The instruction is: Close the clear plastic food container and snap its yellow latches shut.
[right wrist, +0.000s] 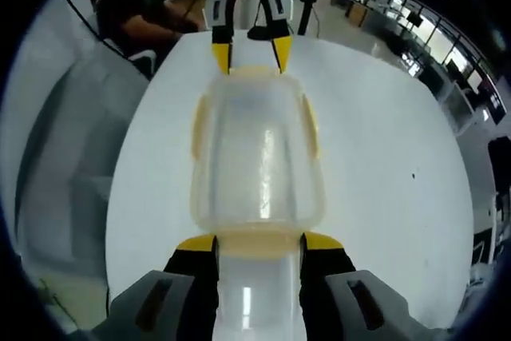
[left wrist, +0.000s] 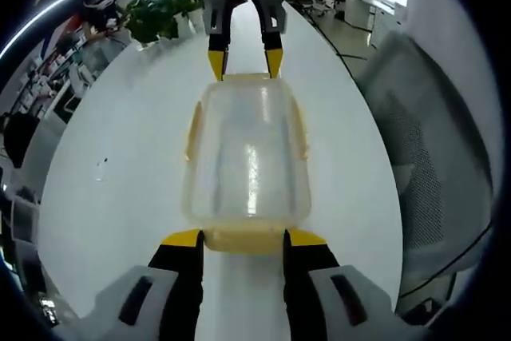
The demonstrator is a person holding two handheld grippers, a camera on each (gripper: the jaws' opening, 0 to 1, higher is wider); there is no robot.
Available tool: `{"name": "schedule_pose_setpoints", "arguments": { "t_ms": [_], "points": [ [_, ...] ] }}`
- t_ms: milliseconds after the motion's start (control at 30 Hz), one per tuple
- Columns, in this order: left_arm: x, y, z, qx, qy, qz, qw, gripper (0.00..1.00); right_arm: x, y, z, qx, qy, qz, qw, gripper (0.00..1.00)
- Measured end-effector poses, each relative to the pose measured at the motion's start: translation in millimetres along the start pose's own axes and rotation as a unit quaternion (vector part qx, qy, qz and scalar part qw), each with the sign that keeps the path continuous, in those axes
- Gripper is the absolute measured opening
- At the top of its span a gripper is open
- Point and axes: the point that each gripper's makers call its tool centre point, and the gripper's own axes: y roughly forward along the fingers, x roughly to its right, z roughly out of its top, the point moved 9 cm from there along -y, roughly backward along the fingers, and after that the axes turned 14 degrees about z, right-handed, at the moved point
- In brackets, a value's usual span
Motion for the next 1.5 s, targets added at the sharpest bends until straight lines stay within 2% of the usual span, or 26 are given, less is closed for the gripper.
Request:
{"name": "schedule_pose_setpoints", "arguments": {
  "t_ms": [567, 1500],
  "points": [
    [6.9, 18.4, 39.3, 0.008, -0.002, -0.004, 1.0000, 0.38, -4.8, -15.8, -40.7, -0.009, 0.005, 0.001, 1.0000, 0.38],
    [15.7, 52.1, 91.0, 0.033, -0.011, -0.007, 0.9994, 0.38, -10.7, -43.5, -98.9, -0.020, 0.010, 0.004, 0.9998, 0.38]
  ]
}}
